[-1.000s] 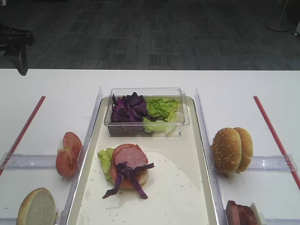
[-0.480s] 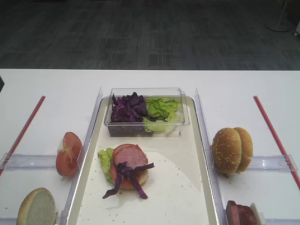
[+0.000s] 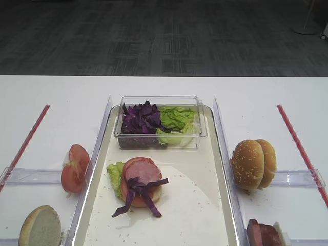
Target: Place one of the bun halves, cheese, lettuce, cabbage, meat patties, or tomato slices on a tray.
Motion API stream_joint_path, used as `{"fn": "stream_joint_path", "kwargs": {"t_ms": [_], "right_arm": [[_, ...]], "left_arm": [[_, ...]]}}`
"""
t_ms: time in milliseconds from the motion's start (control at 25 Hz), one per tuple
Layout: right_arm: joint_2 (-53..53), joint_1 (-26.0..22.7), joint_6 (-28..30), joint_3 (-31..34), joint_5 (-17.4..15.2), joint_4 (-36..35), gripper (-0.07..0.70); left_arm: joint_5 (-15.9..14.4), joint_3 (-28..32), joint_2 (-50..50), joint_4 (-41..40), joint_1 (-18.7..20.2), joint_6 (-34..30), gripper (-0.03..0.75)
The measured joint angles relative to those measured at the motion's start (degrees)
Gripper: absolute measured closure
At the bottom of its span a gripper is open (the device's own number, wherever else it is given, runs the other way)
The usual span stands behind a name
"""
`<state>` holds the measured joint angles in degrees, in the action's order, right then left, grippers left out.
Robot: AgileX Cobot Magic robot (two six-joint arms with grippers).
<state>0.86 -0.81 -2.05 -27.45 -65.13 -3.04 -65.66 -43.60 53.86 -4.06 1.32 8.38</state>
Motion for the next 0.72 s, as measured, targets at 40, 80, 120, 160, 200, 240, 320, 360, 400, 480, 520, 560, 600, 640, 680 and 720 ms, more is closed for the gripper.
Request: {"fn": "stream_joint_path", "kwargs": {"t_ms": [40, 80, 120, 160, 200, 240, 320, 360, 400, 480, 520, 560, 600, 640, 680, 720], "right_arm": [[0.0, 0.0, 0.0, 0.0, 0.0, 0.0, 0.595], [0.0, 0.0, 0.0, 0.0, 0.0, 0.0, 0.595], [0.0, 0.0, 0.0, 0.0, 0.0, 0.0, 0.595], [0.0, 0.0, 0.0, 0.0, 0.0, 0.0, 0.595], [0.0, 0.0, 0.0, 0.0, 0.0, 0.0, 0.595], [0.0, 0.0, 0.0, 0.0, 0.0, 0.0, 0.595], [0.0, 0.0, 0.0, 0.0, 0.0, 0.0, 0.595], [0.0, 0.0, 0.0, 0.0, 0.0, 0.0, 0.595], [0.0, 0.0, 0.0, 0.0, 0.0, 0.0, 0.595], [0.0, 0.0, 0.0, 0.0, 0.0, 0.0, 0.595], [0.0, 0.0, 0.0, 0.0, 0.0, 0.0, 0.595], [0.0, 0.0, 0.0, 0.0, 0.0, 0.0, 0.595], [0.0, 0.0, 0.0, 0.0, 0.0, 0.0, 0.595], [0.0, 0.0, 0.0, 0.0, 0.0, 0.0, 0.595], [0.0, 0.0, 0.0, 0.0, 0.0, 0.0, 0.595], [0.0, 0.0, 0.0, 0.0, 0.0, 0.0, 0.595]], "left_arm": [[0.0, 1.1, -2.1, -0.1, 0.0, 0.0, 0.169], [0.0, 2.4, -4.6, -0.2, 0.0, 0.0, 0.169], [0.0, 3.5, -7.1, -0.3, 0.0, 0.0, 0.169], [-0.1, 4.8, -9.2, -0.3, 0.0, 0.0, 0.169], [-0.1, 5.6, -11.7, -0.5, 0.0, 0.0, 0.169], [-0.2, 6.5, -13.7, -0.5, 0.0, 0.0, 0.169], [-0.5, 8.3, -18.2, -0.6, 0.0, -0.2, 0.169], [-0.8, 9.0, -20.2, -0.7, 0.0, -0.2, 0.169], [-1.0, 9.6, -22.2, -1.0, 0.0, -0.4, 0.169], [-1.2, 10.7, -25.5, -1.4, 0.0, -0.8, 0.169], [-1.4, 11.4, -27.2, -1.5, 0.0, -0.9, 0.169], [-1.4, 12.3, -28.9, -1.5, 0.0, -1.0, 0.169], [-1.5, 13.0, -30.3, -1.5, 0.0, -1.0, 0.169], [-1.6, 13.8, -31.9, -1.5, 0.0, -1.0, 0.169], [-1.8, 14.5, -33.6, -1.5, 0.0, -1.0, 0.17], [-1.9, 14.9, -34.9, -1.5, 0.0, -1.0, 0.17]]}}
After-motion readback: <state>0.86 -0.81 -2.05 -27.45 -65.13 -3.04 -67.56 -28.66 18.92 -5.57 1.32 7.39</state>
